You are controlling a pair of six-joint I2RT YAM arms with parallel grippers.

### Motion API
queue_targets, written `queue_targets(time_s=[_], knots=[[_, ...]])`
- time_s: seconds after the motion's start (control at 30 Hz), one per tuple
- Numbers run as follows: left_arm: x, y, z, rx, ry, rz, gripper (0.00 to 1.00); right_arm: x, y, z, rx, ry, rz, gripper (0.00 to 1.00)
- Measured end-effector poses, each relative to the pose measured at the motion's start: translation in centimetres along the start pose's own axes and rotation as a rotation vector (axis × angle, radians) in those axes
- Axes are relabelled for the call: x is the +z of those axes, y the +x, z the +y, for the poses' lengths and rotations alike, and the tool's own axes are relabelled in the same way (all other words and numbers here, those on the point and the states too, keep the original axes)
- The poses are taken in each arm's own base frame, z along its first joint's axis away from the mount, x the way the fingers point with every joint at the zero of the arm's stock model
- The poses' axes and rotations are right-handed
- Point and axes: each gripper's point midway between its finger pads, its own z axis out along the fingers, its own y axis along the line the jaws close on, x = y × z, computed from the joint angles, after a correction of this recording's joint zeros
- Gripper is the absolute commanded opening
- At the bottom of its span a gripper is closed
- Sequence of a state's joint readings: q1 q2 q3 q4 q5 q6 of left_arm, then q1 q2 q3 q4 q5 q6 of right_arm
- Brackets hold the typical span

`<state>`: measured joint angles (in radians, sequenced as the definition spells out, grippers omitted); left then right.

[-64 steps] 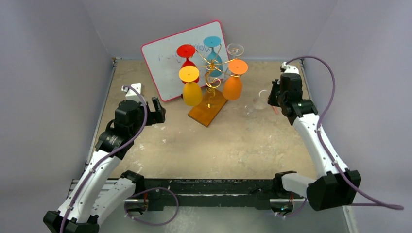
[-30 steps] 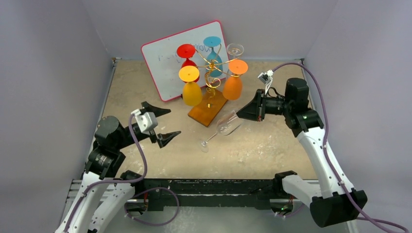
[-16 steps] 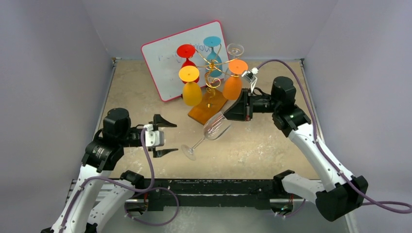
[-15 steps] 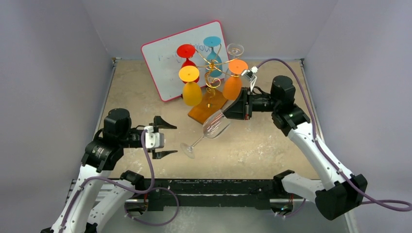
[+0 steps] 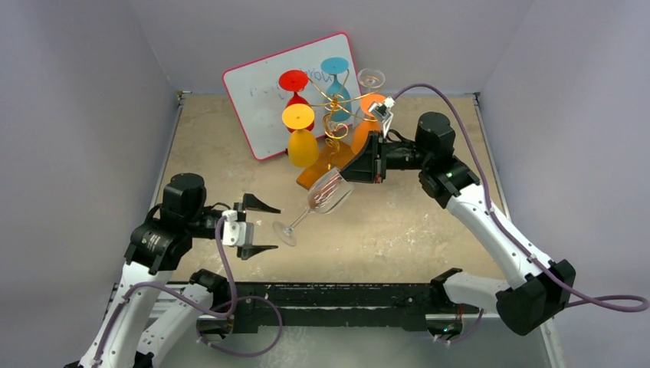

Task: Place the wine glass upside down on the wine glass rack

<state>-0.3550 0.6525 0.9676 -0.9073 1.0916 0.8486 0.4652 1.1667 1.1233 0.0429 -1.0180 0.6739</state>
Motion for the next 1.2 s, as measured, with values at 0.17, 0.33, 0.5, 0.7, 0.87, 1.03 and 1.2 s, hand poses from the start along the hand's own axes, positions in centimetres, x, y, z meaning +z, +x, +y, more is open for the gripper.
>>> queue_targets(time_s=[0.17, 0.33, 0.5, 0.7, 0.87, 1.03, 1.2], knots=[[-0.1, -0.8, -0.1, 0.021, 0.010, -0.022, 0.61, 0.7, 0.0, -0.5, 0.009, 0.004, 0.007, 0.00], [-0.1, -1.2, -0.1, 0.038, 0.016, -0.032, 0.43, 1.4, 0.0, -0.8, 0.015, 0.007, 0.015, 0.00], [-0.2, -1.2, -0.4, 0.036, 0.024, -0.031, 0.23, 1.7, 0.1, -0.7, 0.016, 0.002, 0.021, 0.00], [-0.3, -2.1, -0.6, 0.085, 0.040, -0.059, 0.00, 1.8, 0.2, -0.8, 0.022, 0.014, 0.018, 0.00], [-0.4, -3.1, -0.8, 0.125, 0.054, -0.087, 0.00, 1.9, 0.1, -1.0, 0.036, 0.024, 0.012, 0.02], [-0.4, -3.0, -0.9, 0.125, 0.057, -0.087, 0.00, 2.0, 0.1, -0.9, 0.038, 0.026, 0.012, 0.25], [-0.5, -3.0, -1.1, 0.098, 0.054, -0.076, 0.00, 2.0, -0.7, -1.4, 0.004, 0.065, -0.031, 0.43]])
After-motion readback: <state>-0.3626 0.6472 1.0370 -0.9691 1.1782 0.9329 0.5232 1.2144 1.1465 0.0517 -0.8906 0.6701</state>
